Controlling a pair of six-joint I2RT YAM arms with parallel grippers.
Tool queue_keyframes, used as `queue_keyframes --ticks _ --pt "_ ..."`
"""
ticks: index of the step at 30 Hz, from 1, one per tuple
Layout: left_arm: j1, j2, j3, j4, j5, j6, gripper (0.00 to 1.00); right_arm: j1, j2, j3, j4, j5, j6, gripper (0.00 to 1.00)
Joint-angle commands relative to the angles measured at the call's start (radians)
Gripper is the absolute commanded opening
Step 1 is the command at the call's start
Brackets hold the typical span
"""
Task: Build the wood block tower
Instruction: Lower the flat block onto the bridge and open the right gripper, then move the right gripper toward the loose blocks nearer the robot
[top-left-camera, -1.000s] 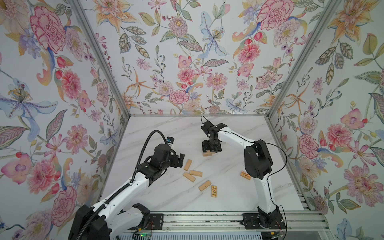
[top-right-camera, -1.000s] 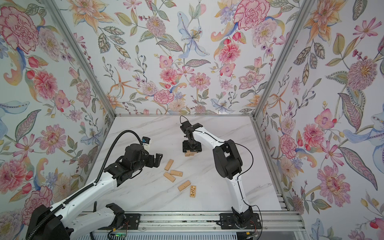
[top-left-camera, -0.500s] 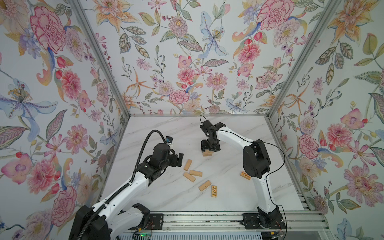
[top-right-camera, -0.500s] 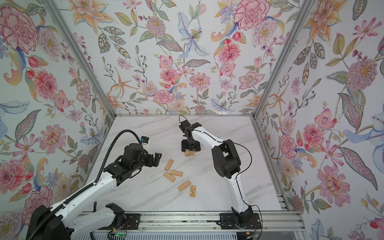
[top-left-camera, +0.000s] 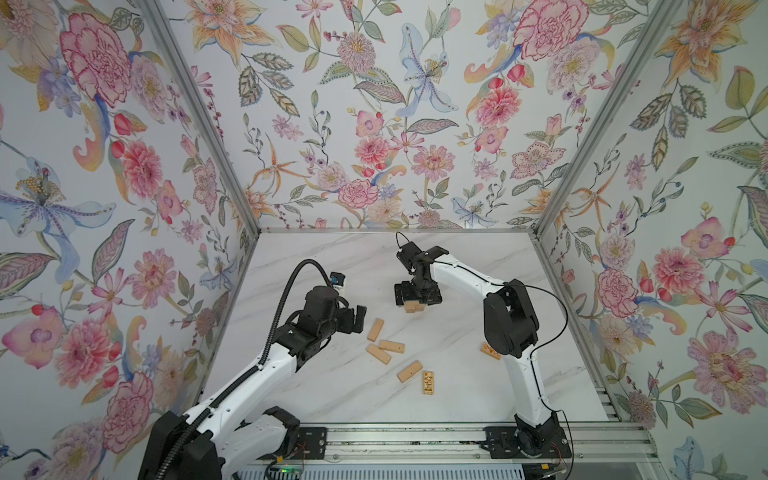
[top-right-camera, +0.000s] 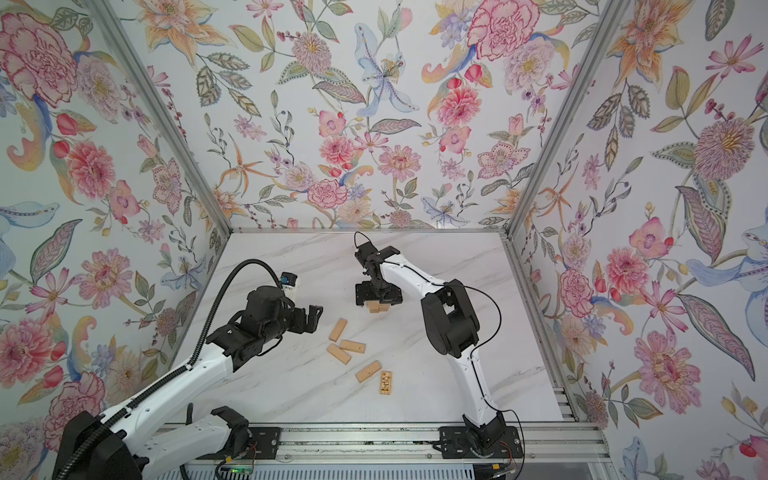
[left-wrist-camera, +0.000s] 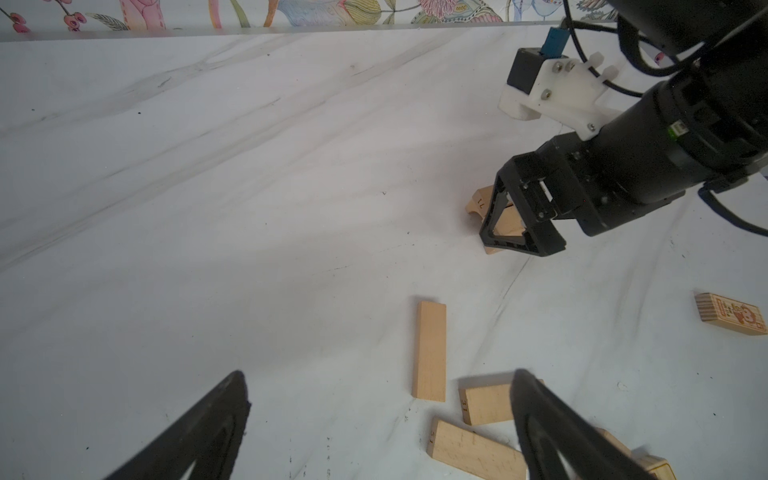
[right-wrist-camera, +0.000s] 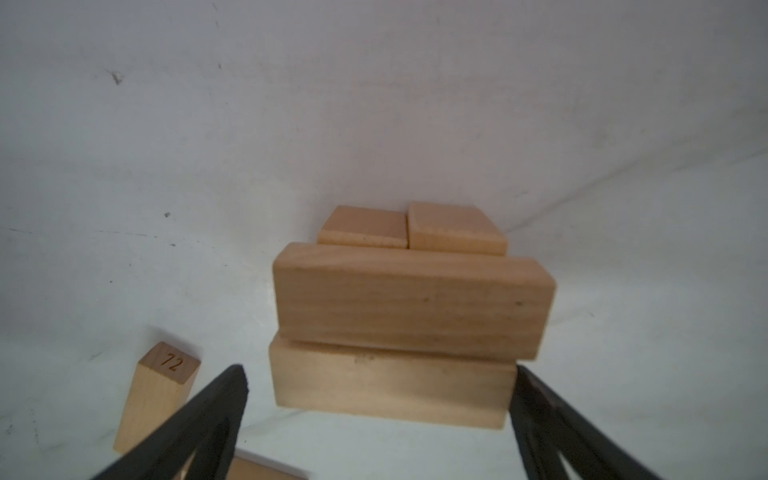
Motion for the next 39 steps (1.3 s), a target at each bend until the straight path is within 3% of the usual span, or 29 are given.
queue_keyframes --ticks 1,16,24,32,39 --pt "0.011 -0.014 0.007 0.003 0.013 0.019 0.99 0.003 -0.066 -0.013 -0.041 0.018 0.010 0.99" --pt "0.004 -0.114 -0.040 -0.068 0.027 -0.063 0.99 0.117 -0.252 -0.241 -0.040 0.046 0.096 0.99" --pt "-0.087 -0.229 -0.089 -0.110 -0.068 -0.177 0.99 0.121 -0.328 -0.352 -0.009 0.046 0.100 0.99" --pt "-0.185 -0.370 -0.200 -0.134 -0.132 -0.301 0.99 -0.035 -0.491 -0.600 0.050 0.051 0.072 0.99" --pt "-0.222 -0.360 -0.207 -0.119 -0.137 -0.321 0.99 -0.185 -0.656 -0.809 0.121 0.032 0.073 0.97"
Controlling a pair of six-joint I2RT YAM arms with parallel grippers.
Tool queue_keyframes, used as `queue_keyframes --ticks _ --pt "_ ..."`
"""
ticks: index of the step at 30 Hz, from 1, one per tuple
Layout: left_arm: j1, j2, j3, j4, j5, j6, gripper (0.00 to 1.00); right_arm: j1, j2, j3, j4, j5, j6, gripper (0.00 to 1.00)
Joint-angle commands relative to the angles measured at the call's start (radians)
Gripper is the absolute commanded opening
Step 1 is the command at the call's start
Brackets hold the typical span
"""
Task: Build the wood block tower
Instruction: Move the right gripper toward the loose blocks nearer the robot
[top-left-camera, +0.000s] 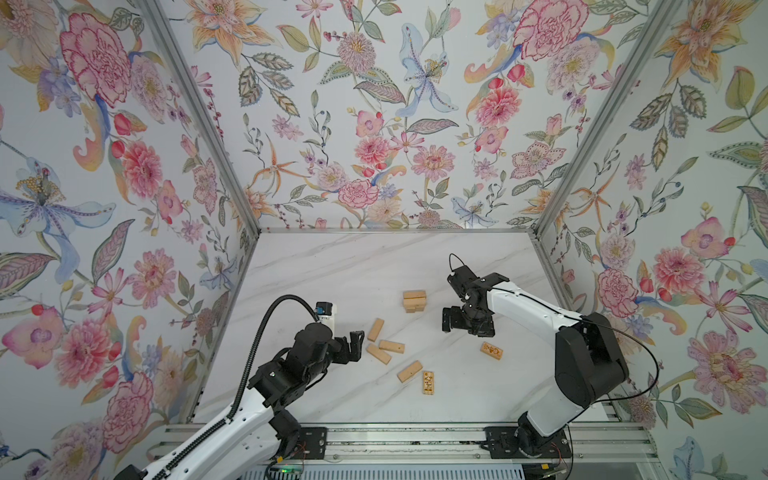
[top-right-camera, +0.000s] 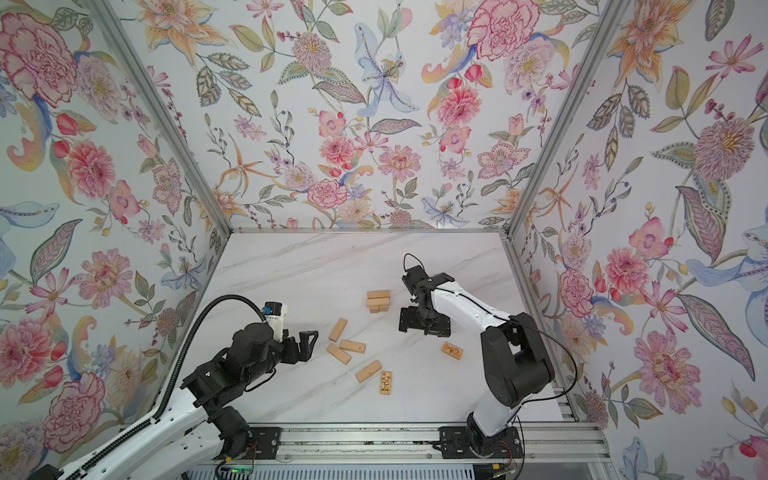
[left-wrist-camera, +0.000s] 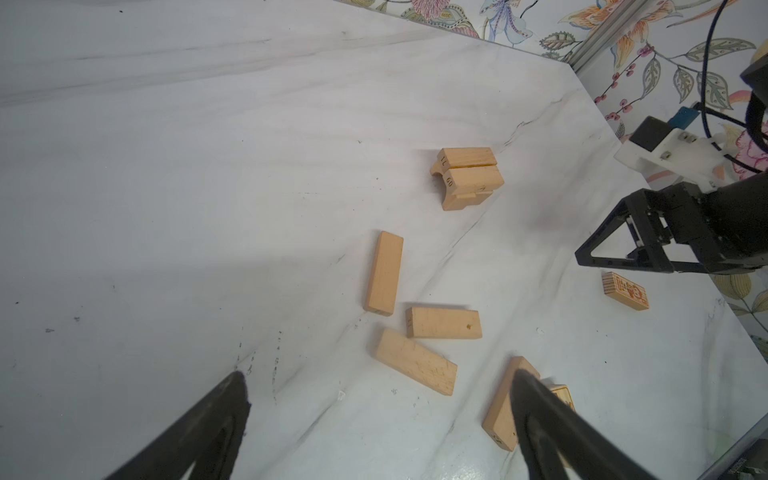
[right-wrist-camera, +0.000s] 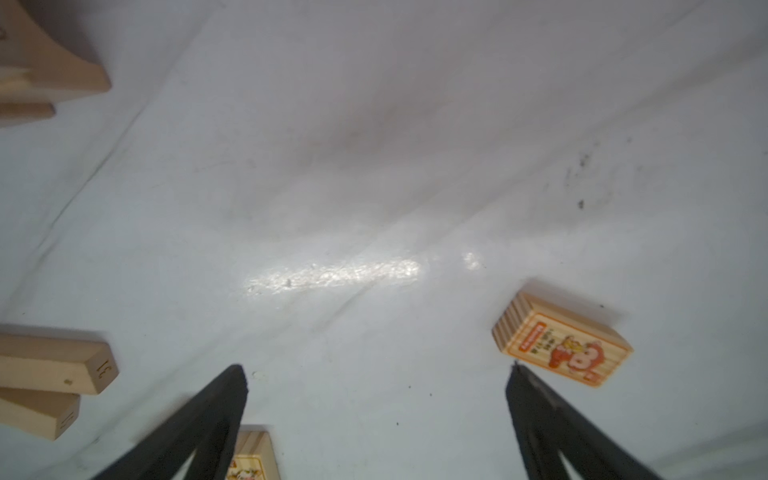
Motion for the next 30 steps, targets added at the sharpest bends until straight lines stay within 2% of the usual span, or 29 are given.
queue_keyframes --ticks 1,4,7,11,15,22,30 --pt "-0.022 0.018 0.006 -0.004 -0.030 -0.022 0.99 -0.017 -0.070 -0.064 0.029 -0.003 -0.010 0.96" --pt "-0.031 0.041 0.008 0.009 -0.028 -0.028 0.99 0.013 -0.111 -0.098 0.030 -0.011 0.004 0.94" --pt "-0.031 0.055 -0.003 0.011 -0.026 -0.035 0.99 0.112 -0.118 -0.096 0.033 -0.008 0.039 0.92" --pt "-0.031 0.059 -0.015 -0.007 -0.028 -0.050 0.99 0.254 -0.061 -0.038 0.077 -0.021 0.074 0.91" --pt "-0.031 0.052 -0.029 -0.032 -0.033 -0.064 0.99 0.337 0.043 0.084 0.103 -0.016 0.027 0.87" --pt "-0.031 0.011 -0.042 -0.070 -0.052 -0.089 0.99 0.393 0.229 0.272 0.102 -0.031 -0.098 0.75" --pt "-0.032 -0.058 -0.058 -0.114 -0.084 -0.118 0.99 0.427 0.329 0.342 0.098 -0.091 -0.165 0.73"
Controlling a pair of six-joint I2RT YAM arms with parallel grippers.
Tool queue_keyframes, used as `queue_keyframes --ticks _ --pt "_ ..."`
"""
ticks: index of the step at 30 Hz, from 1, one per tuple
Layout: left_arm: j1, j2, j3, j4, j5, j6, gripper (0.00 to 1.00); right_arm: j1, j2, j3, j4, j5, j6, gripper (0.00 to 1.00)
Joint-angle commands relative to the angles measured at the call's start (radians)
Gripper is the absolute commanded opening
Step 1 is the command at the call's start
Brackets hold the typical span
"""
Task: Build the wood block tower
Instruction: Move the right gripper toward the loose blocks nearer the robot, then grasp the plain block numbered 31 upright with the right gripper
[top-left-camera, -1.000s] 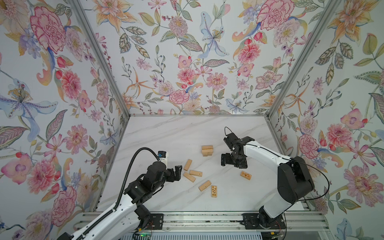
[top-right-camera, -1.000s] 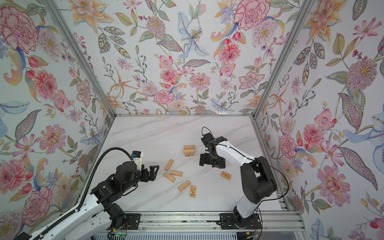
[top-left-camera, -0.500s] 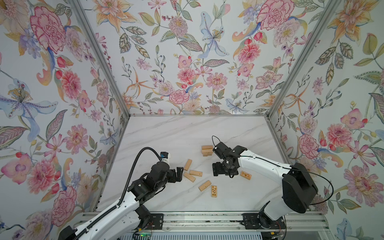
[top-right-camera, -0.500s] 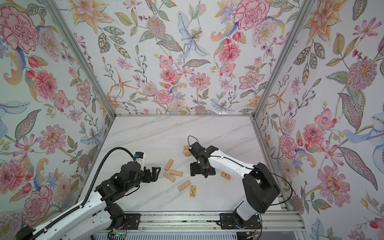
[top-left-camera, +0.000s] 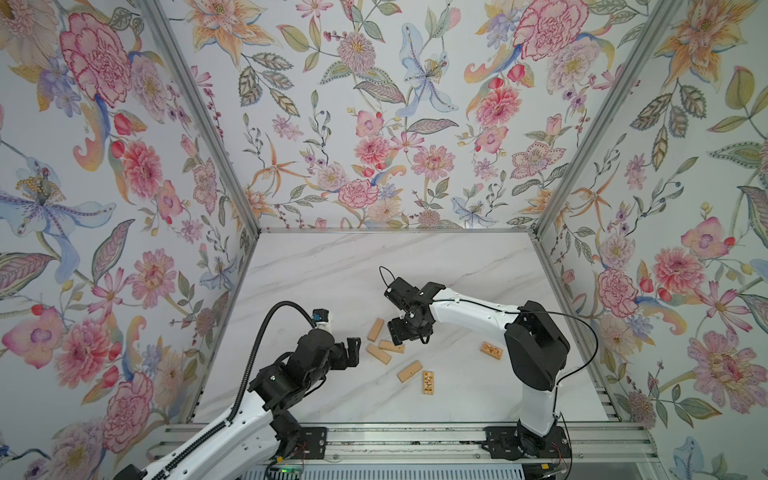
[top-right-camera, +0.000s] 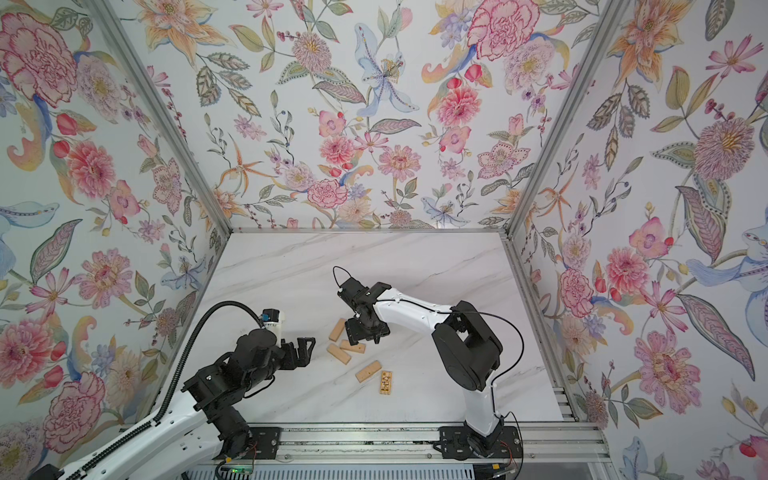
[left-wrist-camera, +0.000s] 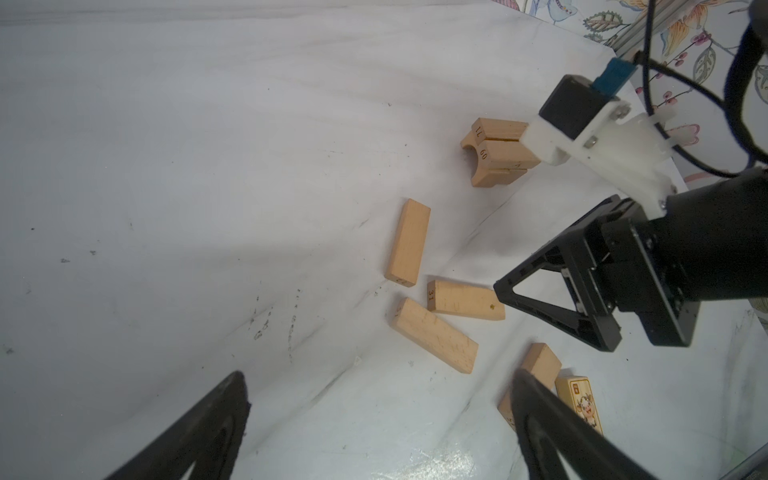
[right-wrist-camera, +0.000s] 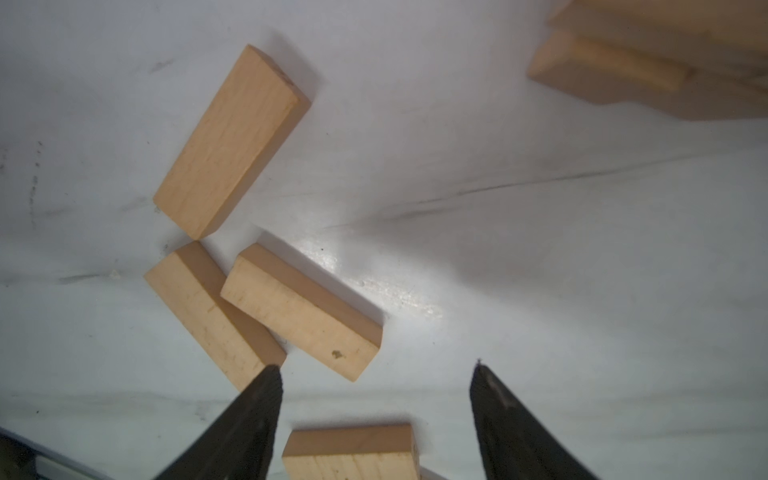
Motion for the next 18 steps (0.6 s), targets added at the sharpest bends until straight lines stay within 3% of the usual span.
queue_keyframes --ticks 1,11,18 --pt "-0.013 -0.022 -0.020 -0.041 -0.037 -0.022 0.99 0.021 0.027 0.039 -0.014 -0.032 -0.058 0.73" --pt "-0.012 -0.023 -0.016 -0.053 -0.050 -0.020 0.99 0.043 0.109 0.090 -0.014 -0.057 -0.099 0.71" --pt "-0.012 -0.020 -0.017 -0.052 -0.050 -0.015 0.99 0.047 0.118 0.065 -0.014 -0.023 -0.092 0.63"
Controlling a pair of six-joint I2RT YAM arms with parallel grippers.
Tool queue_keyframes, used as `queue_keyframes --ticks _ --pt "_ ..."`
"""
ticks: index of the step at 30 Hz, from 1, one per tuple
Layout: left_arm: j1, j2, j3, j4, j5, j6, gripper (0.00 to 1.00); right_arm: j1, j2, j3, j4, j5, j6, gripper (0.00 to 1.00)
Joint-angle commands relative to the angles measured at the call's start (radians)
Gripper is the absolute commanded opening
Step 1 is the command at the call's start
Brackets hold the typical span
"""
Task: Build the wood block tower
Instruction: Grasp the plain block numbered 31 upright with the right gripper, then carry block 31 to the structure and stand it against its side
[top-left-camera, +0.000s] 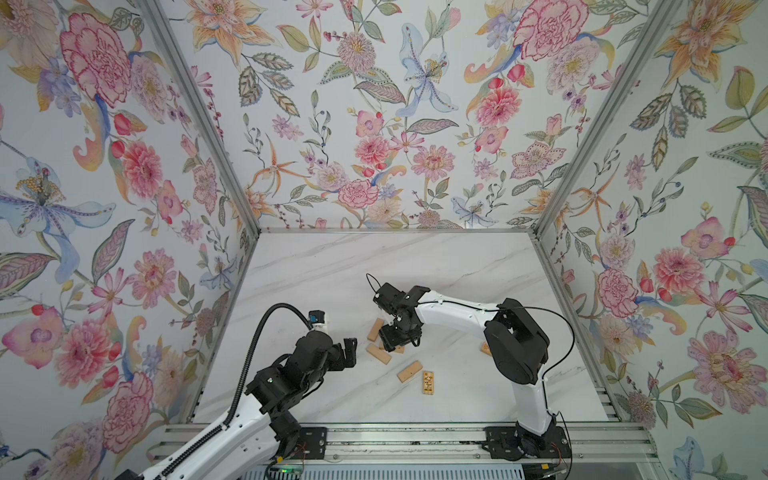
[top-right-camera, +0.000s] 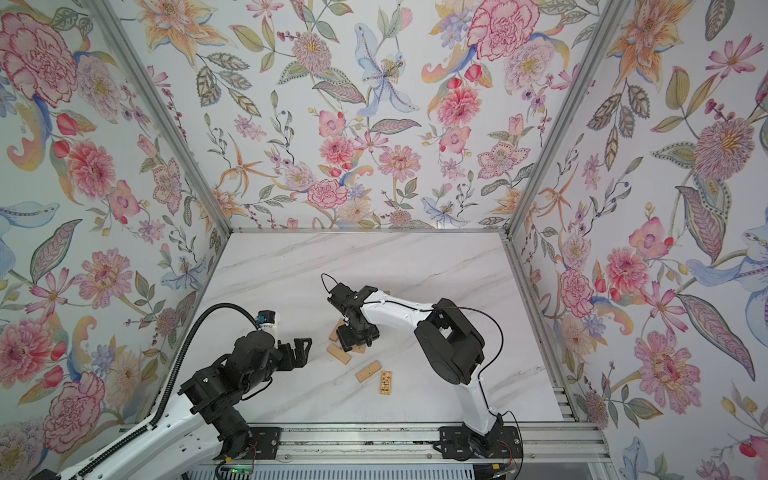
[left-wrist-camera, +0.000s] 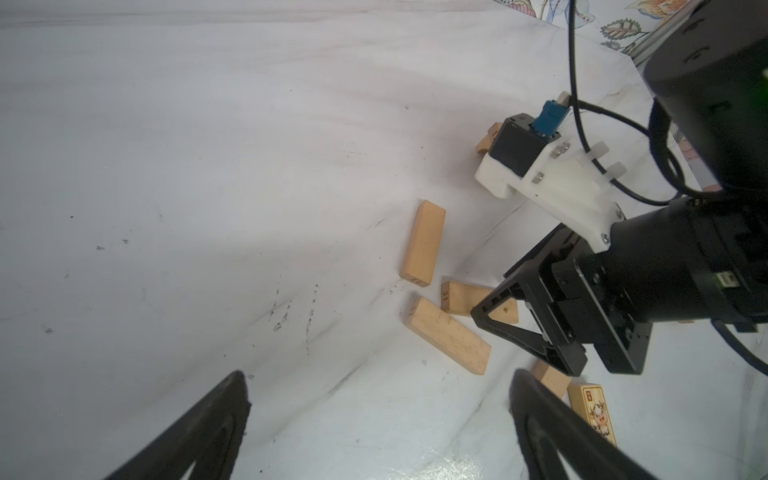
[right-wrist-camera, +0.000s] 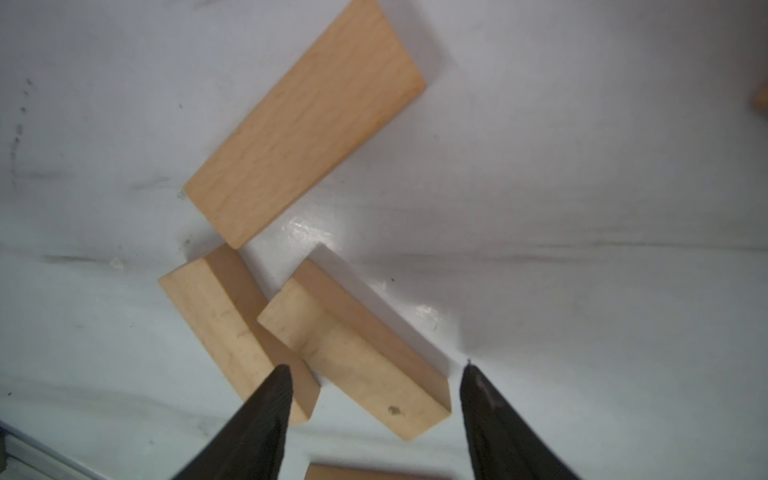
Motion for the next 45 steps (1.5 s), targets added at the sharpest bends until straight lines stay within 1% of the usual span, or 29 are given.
queue_keyframes --ticks 1,10,19,20,21,26,27,29,32,34,35,36,40,45 --pt "-0.012 -0.001 -0.018 -0.017 -0.023 -0.003 0.99 0.010 0.015 -0.004 -0.013 0.029 -0.005 0.63" --pt "-0.012 0.007 -0.014 -0.008 -0.024 0.006 0.99 0.021 0.031 0.000 -0.017 0.060 -0.009 0.58" --pt "-0.012 0.000 -0.012 -0.015 -0.030 0.006 0.99 0.037 0.053 0.014 -0.021 0.062 -0.014 0.57" --pt "-0.012 0.001 -0.013 -0.015 -0.029 0.005 0.99 0.038 0.058 0.017 -0.024 0.067 -0.014 0.54" --pt "-0.012 0.001 -0.013 -0.017 -0.029 0.005 0.99 0.040 0.061 0.021 -0.030 0.073 -0.014 0.53" --pt "-0.012 0.008 -0.009 -0.016 -0.032 0.010 0.99 0.045 0.059 0.022 -0.044 0.104 -0.018 0.53" --pt "-0.013 0.011 -0.007 -0.017 -0.032 0.010 0.99 0.044 0.058 0.022 -0.047 0.114 -0.018 0.52" --pt "-0.011 0.016 -0.004 -0.014 -0.034 0.013 0.99 0.044 0.051 0.020 -0.048 0.136 -0.018 0.41" --pt "-0.012 0.026 0.001 -0.009 -0.034 0.018 0.99 0.043 0.035 0.016 -0.047 0.153 -0.013 0.29" --pt "-0.012 0.032 0.003 -0.004 -0.034 0.020 0.99 0.043 0.020 0.009 -0.047 0.160 -0.007 0.27" --pt "-0.011 0.037 0.006 -0.004 -0.035 0.023 0.99 0.042 0.008 0.006 -0.047 0.162 -0.004 0.24" --pt "-0.011 0.041 0.006 -0.002 -0.035 0.024 0.99 0.040 -0.001 0.005 -0.050 0.162 -0.001 0.23" --pt "-0.012 0.066 0.024 0.009 -0.041 0.042 0.99 0.022 -0.065 0.010 -0.066 0.165 0.026 0.22" --pt "-0.003 0.130 0.065 0.037 -0.039 0.077 0.99 -0.034 -0.119 0.045 -0.102 0.168 0.063 0.21"
